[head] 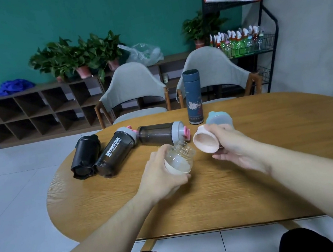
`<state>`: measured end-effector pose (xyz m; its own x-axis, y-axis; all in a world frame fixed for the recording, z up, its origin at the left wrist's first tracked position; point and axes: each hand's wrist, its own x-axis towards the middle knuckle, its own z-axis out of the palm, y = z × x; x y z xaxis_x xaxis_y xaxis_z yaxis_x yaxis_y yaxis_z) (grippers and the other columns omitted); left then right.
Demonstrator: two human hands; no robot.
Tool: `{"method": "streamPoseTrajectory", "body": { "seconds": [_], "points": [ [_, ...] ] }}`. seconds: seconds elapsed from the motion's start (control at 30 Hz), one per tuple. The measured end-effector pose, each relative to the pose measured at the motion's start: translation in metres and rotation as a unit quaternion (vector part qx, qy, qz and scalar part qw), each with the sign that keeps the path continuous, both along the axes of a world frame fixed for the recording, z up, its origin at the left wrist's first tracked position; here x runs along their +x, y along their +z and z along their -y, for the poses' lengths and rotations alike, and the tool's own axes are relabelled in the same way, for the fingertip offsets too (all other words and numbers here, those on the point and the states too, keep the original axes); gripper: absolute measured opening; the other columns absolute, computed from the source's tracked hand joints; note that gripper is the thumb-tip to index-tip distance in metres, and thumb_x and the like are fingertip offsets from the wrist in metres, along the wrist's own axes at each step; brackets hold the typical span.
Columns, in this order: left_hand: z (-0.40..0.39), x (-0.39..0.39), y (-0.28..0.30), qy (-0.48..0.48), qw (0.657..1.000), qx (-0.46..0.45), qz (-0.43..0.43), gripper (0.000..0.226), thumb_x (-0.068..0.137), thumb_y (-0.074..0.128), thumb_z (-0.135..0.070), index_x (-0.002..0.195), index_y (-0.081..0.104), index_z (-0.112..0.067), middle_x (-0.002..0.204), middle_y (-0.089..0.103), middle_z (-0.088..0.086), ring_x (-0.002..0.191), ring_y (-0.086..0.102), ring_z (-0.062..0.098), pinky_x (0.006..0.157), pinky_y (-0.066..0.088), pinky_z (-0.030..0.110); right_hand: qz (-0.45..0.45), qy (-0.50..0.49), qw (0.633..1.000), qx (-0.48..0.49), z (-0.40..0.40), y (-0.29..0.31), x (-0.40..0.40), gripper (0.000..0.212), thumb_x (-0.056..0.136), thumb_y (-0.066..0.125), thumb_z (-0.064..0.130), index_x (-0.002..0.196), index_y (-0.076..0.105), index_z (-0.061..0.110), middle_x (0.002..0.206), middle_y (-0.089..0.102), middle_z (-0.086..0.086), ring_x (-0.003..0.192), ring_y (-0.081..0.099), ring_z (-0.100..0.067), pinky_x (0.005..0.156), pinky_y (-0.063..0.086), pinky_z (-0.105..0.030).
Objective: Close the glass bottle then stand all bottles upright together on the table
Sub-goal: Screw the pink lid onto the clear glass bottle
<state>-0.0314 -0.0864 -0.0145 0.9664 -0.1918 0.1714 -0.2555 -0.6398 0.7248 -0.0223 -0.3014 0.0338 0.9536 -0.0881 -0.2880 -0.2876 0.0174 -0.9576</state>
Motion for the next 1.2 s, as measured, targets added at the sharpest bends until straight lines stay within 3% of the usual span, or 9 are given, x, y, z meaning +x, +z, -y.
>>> {"method": "streamPoseTrajectory", "body": {
  "seconds": [0.17,0.27,0.33,0.53,0.63,0.8,0.93,1.07,1.2],
  "points": [
    [0.006,0.002,-0.002,-0.020,1.000,-0.007,-0.012,0.078,0.063,0.092,-0.030,0.123,0.043,-0.044,0.102,0.064,-0.022,0.101,0.063,0.010,0.086,0.047,0.017,0.078,0.107,0.991,0.009,0.009,0.012,-0.014,0.043,0.090,0.071,0.009,0.127,0.059,0.026,0.113,0.069,-0.008,0.089,0.067,-0.018,0.077,0.057,-0.029],
    [0.007,0.004,-0.004,-0.031,0.999,-0.023,-0.016,0.082,0.062,0.091,-0.028,0.126,0.044,-0.046,0.104,0.068,-0.017,0.098,0.065,0.005,0.076,0.046,0.005,0.135,0.184,0.968,-0.103,0.015,0.021,-0.019,0.055,0.085,0.077,0.008,0.131,0.058,0.031,0.119,0.065,0.008,0.088,0.068,0.001,0.065,0.049,-0.007],
    [0.007,0.006,-0.004,-0.042,0.998,-0.026,-0.028,0.087,0.061,0.090,-0.028,0.132,0.043,-0.047,0.109,0.069,-0.013,0.101,0.065,0.005,0.074,0.045,0.003,0.174,0.219,0.946,-0.167,0.017,0.026,-0.016,0.059,0.081,0.082,0.012,0.131,0.059,0.033,0.124,0.062,0.015,0.089,0.067,0.004,0.069,0.046,-0.004],
    [0.006,0.008,-0.002,-0.062,0.997,-0.019,-0.048,0.088,0.064,0.089,-0.021,0.127,0.038,-0.055,0.109,0.065,-0.026,0.096,0.058,-0.017,0.076,0.042,0.002,0.194,0.318,0.883,-0.286,0.022,0.037,-0.003,0.066,0.082,0.082,0.013,0.137,0.057,0.037,0.132,0.061,0.016,0.109,0.061,0.006,0.092,0.048,-0.014],
    [0.006,0.010,-0.003,-0.062,0.997,-0.018,-0.051,0.084,0.063,0.089,-0.022,0.117,0.039,-0.063,0.109,0.065,-0.026,0.098,0.059,-0.014,0.076,0.045,0.005,0.186,0.352,0.859,-0.322,0.020,0.038,0.003,0.064,0.082,0.081,0.014,0.137,0.056,0.037,0.136,0.058,0.015,0.115,0.060,-0.001,0.099,0.049,-0.022],
    [0.005,0.008,0.000,-0.064,0.996,-0.028,-0.050,0.083,0.062,0.088,-0.025,0.107,0.038,-0.073,0.105,0.068,-0.022,0.095,0.067,0.005,0.083,0.056,0.026,0.190,0.349,0.830,-0.392,0.011,0.046,0.009,0.053,0.086,0.078,0.030,0.133,0.054,0.034,0.119,0.053,0.026,0.088,0.056,0.023,0.075,0.044,-0.003],
    [0.009,0.004,0.004,-0.066,0.996,-0.023,-0.059,0.085,0.055,0.083,-0.034,0.114,0.037,-0.075,0.105,0.070,-0.017,0.093,0.073,0.024,0.080,0.061,0.049,0.129,0.329,0.819,-0.451,0.005,0.049,0.016,0.047,0.087,0.061,0.062,0.122,0.052,0.032,0.103,0.071,0.001,0.073,0.069,-0.010,0.067,0.052,-0.018],
    [0.009,0.003,0.003,-0.073,0.996,-0.013,-0.045,0.100,0.055,0.083,-0.036,0.139,0.033,-0.058,0.120,0.065,-0.015,0.101,0.070,0.015,0.088,0.059,0.045,0.062,0.290,0.835,-0.464,-0.008,0.041,0.022,0.065,0.089,0.037,0.077,0.106,0.050,0.015,0.067,0.066,-0.009,0.054,0.063,-0.024,0.056,0.055,-0.032],
    [0.009,0.002,0.002,-0.080,0.996,-0.018,-0.043,0.102,0.056,0.084,-0.037,0.141,0.031,-0.056,0.129,0.060,-0.012,0.104,0.066,0.012,0.087,0.059,0.044,-0.016,0.284,0.837,-0.468,-0.017,0.038,0.021,0.081,0.086,0.010,0.084,0.119,0.050,0.023,0.060,0.064,-0.015,0.047,0.061,-0.026,0.051,0.055,-0.029]
  ]
}}
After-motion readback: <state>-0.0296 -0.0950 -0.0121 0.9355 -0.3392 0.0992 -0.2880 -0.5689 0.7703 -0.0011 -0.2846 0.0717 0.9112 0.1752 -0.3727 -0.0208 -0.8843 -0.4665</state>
